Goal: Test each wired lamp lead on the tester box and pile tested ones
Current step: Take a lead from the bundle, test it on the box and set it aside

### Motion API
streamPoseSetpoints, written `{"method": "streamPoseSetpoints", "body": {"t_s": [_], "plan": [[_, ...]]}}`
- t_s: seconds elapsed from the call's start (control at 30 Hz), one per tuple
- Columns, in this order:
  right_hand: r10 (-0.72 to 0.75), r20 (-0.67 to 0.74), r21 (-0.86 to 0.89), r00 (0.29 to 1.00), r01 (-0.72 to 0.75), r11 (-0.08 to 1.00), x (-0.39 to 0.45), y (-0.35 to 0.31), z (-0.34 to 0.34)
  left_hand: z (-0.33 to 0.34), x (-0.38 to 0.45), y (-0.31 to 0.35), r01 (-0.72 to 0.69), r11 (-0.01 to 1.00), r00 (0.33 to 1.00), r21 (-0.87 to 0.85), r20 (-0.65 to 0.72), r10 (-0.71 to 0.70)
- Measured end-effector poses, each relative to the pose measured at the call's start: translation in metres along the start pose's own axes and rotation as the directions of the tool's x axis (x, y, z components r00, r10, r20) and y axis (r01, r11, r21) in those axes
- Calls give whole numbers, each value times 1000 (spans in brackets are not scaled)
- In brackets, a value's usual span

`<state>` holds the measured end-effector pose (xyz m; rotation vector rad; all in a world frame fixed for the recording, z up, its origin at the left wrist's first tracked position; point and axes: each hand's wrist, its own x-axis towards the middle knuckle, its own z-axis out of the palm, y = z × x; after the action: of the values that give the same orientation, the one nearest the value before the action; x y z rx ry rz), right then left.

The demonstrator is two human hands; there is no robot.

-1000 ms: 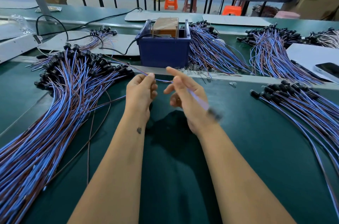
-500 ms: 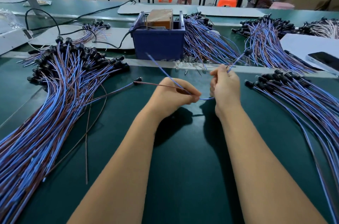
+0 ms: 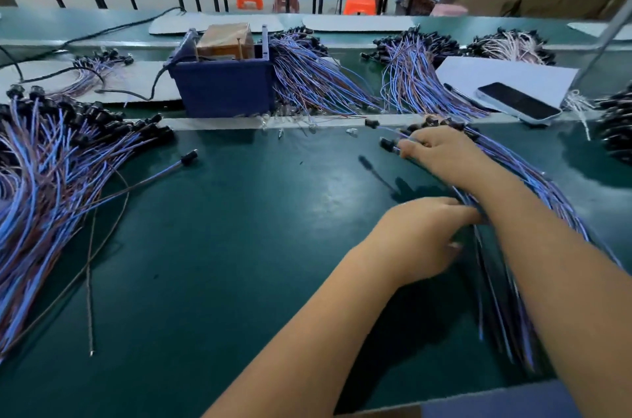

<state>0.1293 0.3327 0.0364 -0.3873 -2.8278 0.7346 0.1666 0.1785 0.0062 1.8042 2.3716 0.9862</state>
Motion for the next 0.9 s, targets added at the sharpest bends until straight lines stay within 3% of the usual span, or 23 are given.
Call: {"method": "streamPoseSetpoints", "body": {"t_s": [0.13, 0.27, 0.4, 0.53, 0.63, 0.73, 0.9], "plan": [[113, -4, -200, 994, -111, 973, -10, 23, 4, 17, 5, 7, 15, 993, 996, 121, 89, -26], [174, -144, -314, 974, -212, 925, -13, 19, 13, 14, 3, 7, 51, 997, 997, 65, 55, -55], [164, -242, -412, 956, -254, 875, -11, -2, 22, 4, -3, -11, 195, 954, 980, 229, -82, -181], [106, -285, -360, 953, -209, 909, -8, -31, 40, -19, -13, -40, 412, 868, 901, 277, -263, -344], [42, -248, -253, 968, -107, 961, -4, -62, 66, -38, -28, -64, 491, 795, 867, 356, -288, -406], [7, -189, -128, 982, -31, 991, 1, -97, 91, -59, -49, -85, 625, 669, 780, 403, -369, -506], [-27, -146, 109, 989, 44, 993, 7, -157, 127, -99, -89, -118, 862, 433, 505, 265, -538, -675]]}}
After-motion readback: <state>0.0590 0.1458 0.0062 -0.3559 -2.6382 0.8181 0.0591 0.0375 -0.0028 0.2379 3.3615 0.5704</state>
